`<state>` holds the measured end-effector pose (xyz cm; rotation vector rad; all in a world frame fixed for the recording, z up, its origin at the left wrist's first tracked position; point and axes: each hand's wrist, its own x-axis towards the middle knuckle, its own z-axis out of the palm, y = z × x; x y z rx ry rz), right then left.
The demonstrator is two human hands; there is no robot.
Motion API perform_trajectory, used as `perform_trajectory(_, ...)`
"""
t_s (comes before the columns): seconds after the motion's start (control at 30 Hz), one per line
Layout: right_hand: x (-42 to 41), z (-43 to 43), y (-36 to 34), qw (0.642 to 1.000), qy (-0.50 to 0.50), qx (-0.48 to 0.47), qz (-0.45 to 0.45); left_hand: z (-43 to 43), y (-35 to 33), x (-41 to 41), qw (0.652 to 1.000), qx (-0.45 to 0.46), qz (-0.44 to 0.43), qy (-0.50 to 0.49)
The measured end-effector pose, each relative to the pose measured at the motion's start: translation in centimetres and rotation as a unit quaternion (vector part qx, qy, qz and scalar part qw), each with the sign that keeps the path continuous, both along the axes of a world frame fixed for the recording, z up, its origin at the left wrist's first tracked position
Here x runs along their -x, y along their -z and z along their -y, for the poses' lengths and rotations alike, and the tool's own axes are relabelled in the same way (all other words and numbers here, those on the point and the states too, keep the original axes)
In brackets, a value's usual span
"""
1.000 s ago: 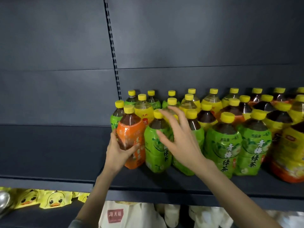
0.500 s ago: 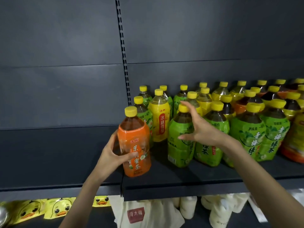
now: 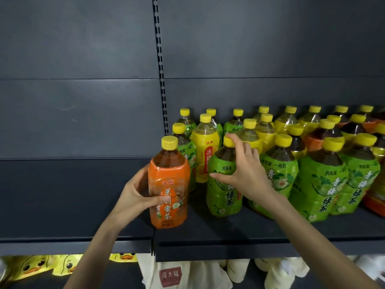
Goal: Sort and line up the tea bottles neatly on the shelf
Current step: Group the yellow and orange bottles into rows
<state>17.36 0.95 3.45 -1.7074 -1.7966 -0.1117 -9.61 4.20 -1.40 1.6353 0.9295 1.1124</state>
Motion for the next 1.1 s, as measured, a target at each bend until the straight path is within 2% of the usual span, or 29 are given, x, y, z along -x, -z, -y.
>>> perform_trajectory(0.2, -0.3, -0.2, 0.3, 1.0, 0.007, -0.012, 0.008, -0.7, -0.3, 0.6, 0.999, 0.007, 0.013, -0.031)
perform_trajectory(0.33, -0.7, -0.2, 0.4, 1.0, -0.023, -0.018, 0.001, -0.8, -0.5, 2.0, 0.999, 0.018, 0.013, -0.03)
perform_trajectory(0.4, -1.0, -0.3, 0.4, 0.998, -0.058, -0.009, -0.021, -1.0, -0.9, 3.1, 0.999, 0.027, 0.003, -0.028)
perform_trajectory(0.6, -1.0, -0.7, -1.3, 0.971, -0.16, -0.019, -0.176, -1.5, -1.6, 3.9, 0.999, 0.037, -0.032, -0.013)
perform_trajectory(0.77, -2.5, -4.5, -5.8, 0.961, -0.201, -0.038, -0.184, -1.5, -5.3, 5.4, 0.992, 0.05, -0.119, 0.015)
perform_trajectory(0.83, -3.2, -6.8, -6.7, 0.969, -0.201, -0.019, -0.144, -1.5, -7.4, 5.3, 0.99, 0.007, -0.125, -0.06)
perform_trajectory(0.93, -3.5, -10.1, -7.1, 0.974, -0.208, 0.025, -0.09, -0.6, -10.3, 2.1, 0.962, -0.158, -0.016, -0.224)
perform_trajectory(1.0, -3.1, -12.0, -7.1, 0.973, -0.214, 0.068, -0.049, 0.8, -11.4, -2.0, 0.931, -0.266, 0.037, -0.246)
perform_trajectory(1.1, -2.2, -14.3, -6.7, 0.969, -0.215, 0.119, -0.009, 1.3, -9.5, -7.6, 0.925, -0.321, -0.039, -0.199)
